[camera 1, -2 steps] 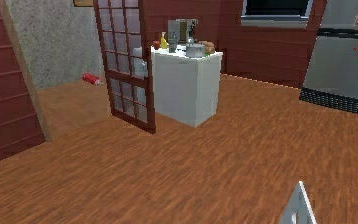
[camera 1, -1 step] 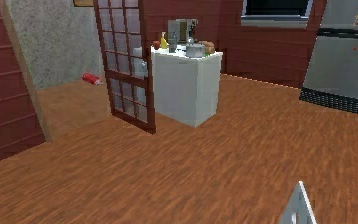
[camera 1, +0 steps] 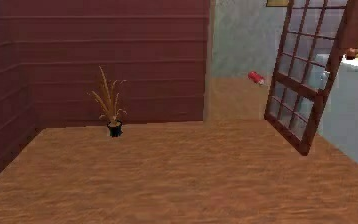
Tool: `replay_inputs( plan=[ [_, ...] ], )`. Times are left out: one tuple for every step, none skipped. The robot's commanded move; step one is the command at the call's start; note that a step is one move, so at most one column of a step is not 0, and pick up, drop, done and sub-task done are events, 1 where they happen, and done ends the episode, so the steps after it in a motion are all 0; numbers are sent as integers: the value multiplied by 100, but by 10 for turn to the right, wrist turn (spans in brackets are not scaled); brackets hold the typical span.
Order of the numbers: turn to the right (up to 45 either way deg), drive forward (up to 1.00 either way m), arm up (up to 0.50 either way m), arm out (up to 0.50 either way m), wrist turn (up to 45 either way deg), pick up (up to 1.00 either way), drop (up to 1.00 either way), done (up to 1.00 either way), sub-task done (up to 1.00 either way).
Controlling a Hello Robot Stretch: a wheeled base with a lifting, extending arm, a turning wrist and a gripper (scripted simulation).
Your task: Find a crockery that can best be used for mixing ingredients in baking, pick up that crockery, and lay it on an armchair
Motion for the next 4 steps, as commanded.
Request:
replay_inputs(
  plan=[
    [-450, 0, 0, 0, 0, 0, 0, 0, 0],
    [-180, 0, 0, 0, 0, 0, 0, 0, 0],
    [0, 10, 0, 0, 0, 0, 0, 0, 0],
    [-390, 0, 0, 0, 0, 0, 0, 0, 0]
  ],
)
